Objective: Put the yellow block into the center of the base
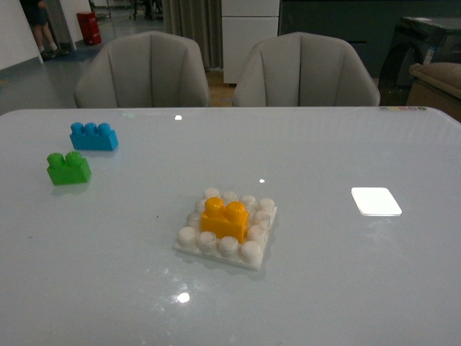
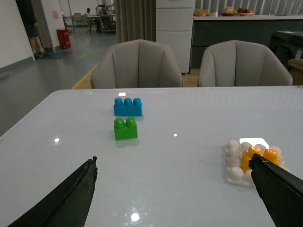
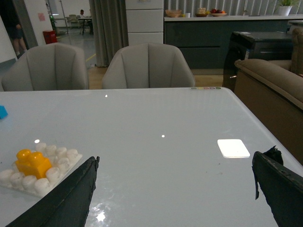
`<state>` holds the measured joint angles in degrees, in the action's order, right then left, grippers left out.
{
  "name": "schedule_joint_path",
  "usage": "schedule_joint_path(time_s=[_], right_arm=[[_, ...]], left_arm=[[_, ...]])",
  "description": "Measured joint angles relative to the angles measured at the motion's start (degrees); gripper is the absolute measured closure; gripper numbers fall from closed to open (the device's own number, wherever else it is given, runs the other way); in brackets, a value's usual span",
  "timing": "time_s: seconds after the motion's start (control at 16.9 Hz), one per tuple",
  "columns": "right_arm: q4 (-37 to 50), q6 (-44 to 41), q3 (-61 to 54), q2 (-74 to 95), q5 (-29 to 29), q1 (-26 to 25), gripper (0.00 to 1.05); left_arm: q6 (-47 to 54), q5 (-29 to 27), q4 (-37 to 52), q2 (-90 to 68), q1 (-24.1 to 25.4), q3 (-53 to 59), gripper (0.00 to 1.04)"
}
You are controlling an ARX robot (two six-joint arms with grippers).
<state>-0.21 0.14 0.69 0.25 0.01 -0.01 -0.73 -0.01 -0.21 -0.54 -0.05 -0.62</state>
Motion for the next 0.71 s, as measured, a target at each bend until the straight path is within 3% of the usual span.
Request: schedule_joint_path(time_s=[0.71], right_arm=[[0.02,0.0,0.0,0.0,0.0,0.0,0.06]], left_arm=[[0.0,0.0,0.02,0.0,0.0,0.0,0.07]])
